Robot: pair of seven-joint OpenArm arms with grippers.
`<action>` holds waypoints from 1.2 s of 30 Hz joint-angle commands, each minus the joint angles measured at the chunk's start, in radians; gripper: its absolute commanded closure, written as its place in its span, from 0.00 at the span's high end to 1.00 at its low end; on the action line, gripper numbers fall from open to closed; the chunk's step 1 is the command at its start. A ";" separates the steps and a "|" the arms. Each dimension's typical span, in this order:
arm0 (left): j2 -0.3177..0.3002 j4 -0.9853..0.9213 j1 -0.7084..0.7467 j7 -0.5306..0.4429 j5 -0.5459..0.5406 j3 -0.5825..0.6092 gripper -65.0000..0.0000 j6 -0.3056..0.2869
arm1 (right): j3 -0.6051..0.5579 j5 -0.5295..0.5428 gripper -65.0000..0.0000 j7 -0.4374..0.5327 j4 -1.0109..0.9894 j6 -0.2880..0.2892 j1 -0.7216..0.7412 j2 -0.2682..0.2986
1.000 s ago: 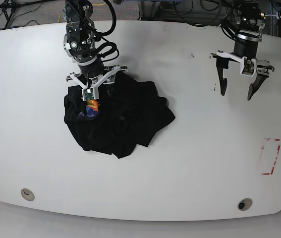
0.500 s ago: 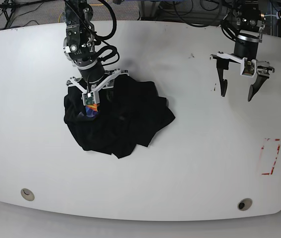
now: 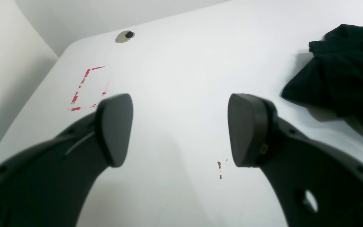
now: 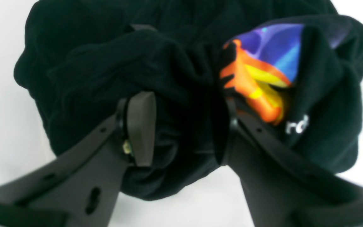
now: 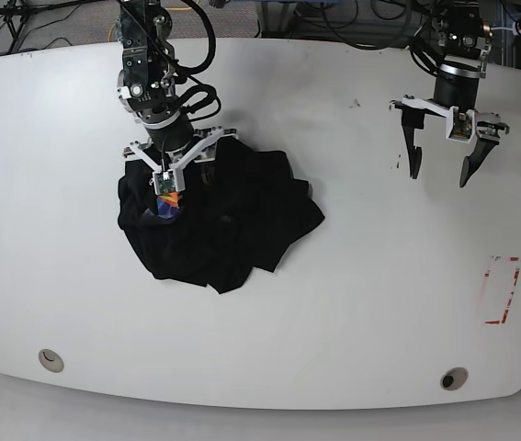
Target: Fold the T-shirt properly
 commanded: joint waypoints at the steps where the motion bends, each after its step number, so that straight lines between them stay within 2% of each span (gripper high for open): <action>1: -0.005 0.016 0.002 -0.034 -0.006 -0.005 0.69 0.005 | 0.005 0.021 0.43 -0.021 0.029 0.005 0.027 0.003; 10: -0.005 0.014 0.000 -0.037 -0.004 -0.002 0.69 0.005 | 0.011 0.033 0.37 -0.152 0.102 0.010 0.064 0.008; 12: -0.006 0.012 -0.007 -0.036 -0.003 -0.001 0.69 0.005 | 0.010 0.018 0.31 -0.183 0.148 0.004 0.064 0.013; 22: -0.006 0.009 -0.007 -0.041 -0.007 -0.004 0.69 0.005 | 0.008 0.023 0.14 -0.167 0.166 0.003 0.035 0.011; 36: -0.005 0.009 -0.007 -0.041 -0.006 -0.006 0.69 0.005 | 0.005 0.020 0.18 -0.157 0.168 0.000 0.005 0.018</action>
